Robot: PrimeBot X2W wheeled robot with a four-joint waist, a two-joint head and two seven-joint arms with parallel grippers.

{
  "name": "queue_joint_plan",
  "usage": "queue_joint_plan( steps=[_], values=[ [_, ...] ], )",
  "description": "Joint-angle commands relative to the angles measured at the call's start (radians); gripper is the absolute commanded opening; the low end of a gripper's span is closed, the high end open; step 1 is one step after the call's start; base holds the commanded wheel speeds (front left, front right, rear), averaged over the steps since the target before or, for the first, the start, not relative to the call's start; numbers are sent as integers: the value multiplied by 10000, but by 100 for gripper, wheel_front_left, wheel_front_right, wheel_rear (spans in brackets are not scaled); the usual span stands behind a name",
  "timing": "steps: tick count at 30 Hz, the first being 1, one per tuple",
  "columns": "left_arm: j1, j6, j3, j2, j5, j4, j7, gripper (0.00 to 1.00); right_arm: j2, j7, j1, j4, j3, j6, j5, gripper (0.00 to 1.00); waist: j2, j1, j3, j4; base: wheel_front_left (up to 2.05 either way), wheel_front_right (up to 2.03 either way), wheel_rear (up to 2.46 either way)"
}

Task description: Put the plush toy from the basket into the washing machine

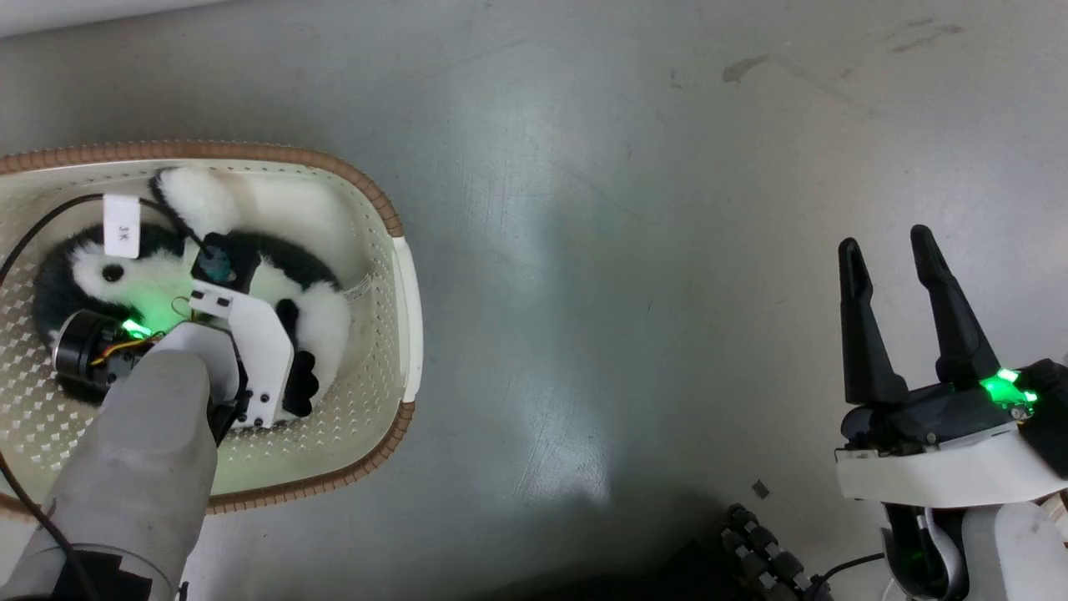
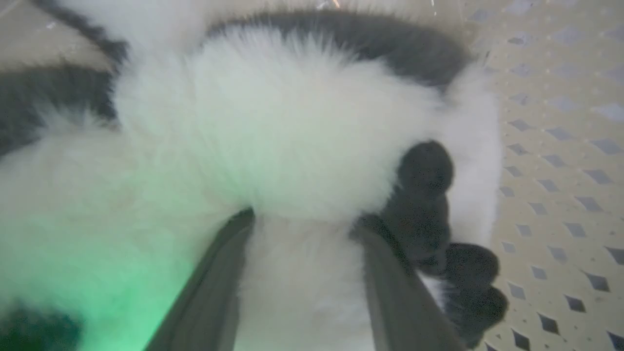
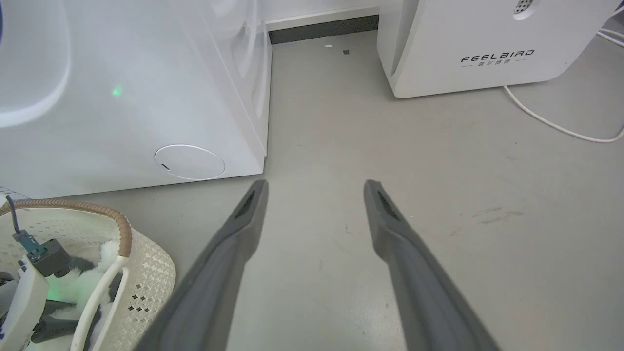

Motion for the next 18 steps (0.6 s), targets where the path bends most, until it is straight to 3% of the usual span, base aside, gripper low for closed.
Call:
queue_joint_plan(
  steps=[1, 9, 18],
  values=[
    [273, 15, -29, 147, -138, 449, 45, 0, -2, -74, -202, -1, 22, -9, 68, 100, 0, 0, -33, -20, 0, 0, 0],
    [593, -48, 105, -78, -550, 460, -427, 0, -2, -74, -207, 105, -108, -9, -35, 100, 0, 0, -647, 133, 0, 0, 0],
    [1263, -67, 254, -540, -987, 466, -1528, 0, -2, -74, 12, 274, -319, -9, -337, 100, 0, 0, -2189, 499, 0, 0, 0]
  ],
)
